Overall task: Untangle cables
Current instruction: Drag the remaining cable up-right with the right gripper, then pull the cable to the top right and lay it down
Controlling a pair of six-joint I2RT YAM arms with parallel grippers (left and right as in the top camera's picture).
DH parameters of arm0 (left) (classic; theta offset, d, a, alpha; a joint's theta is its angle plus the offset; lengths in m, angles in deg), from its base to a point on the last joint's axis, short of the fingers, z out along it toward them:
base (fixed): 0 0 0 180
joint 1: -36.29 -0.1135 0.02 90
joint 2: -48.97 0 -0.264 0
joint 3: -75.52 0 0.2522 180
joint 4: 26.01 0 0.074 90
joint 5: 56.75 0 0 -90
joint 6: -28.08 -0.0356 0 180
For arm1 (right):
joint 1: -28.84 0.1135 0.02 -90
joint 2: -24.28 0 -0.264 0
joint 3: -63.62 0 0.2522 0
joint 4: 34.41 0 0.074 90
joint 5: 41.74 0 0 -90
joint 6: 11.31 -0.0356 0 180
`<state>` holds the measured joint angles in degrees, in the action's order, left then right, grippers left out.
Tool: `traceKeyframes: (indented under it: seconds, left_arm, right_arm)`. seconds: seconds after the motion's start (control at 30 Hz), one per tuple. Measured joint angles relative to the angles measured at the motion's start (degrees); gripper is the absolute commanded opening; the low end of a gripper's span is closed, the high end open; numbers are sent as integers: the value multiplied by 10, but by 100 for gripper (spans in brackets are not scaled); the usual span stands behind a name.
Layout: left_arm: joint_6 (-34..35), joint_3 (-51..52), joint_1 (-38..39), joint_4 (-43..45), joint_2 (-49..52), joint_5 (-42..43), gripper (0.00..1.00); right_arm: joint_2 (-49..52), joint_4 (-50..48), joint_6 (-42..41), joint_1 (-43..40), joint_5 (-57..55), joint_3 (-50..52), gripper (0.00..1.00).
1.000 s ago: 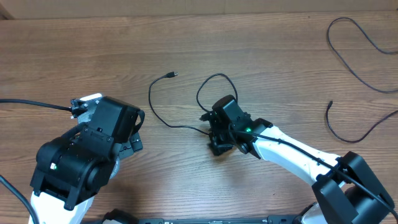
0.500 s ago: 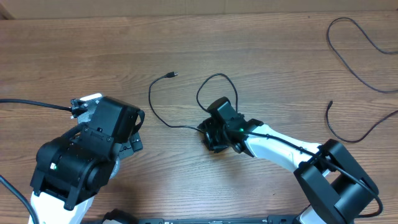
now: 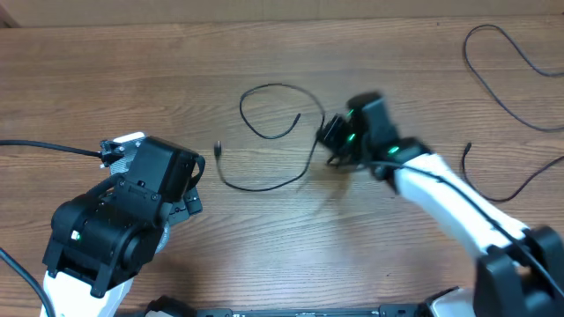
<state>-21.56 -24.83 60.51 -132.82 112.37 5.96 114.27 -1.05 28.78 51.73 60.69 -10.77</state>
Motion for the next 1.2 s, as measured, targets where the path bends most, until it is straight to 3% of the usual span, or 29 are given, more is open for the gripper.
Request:
traceKeyframes:
  seconds: [0.17,0.3,0.43,0.53,0.67,0.73,1.03,1.2]
  left_arm:
    - [0,0,0,0,0,0,100]
    - [0,0,0,0,0,0,100]
    - [0,0,0,0,0,0,100]
    - [0,0,0,0,0,0,100]
    - [0,0,0,0,0,0,100]
    - [0,0,0,0,0,0,100]
    - [0,0,0,0,0,0,99]
    - [0,0,0,0,0,0,100]
  right_arm:
    - [-16,118,196,-89,-30,-174,4]
    - [-17,74,299,-162,-66,-250,4]
    - [-20,25,348,-221,-78,-271,18]
    - [-21,94,363,-237,-60,-273,34]
    - [-19,198,372,-222,-33,-267,90]
    - [-15,228,395,-212,-12,-254,100]
    - [130,232,461,-167,65,-187,100]
    - [201,230,470,-142,77,-187,93]
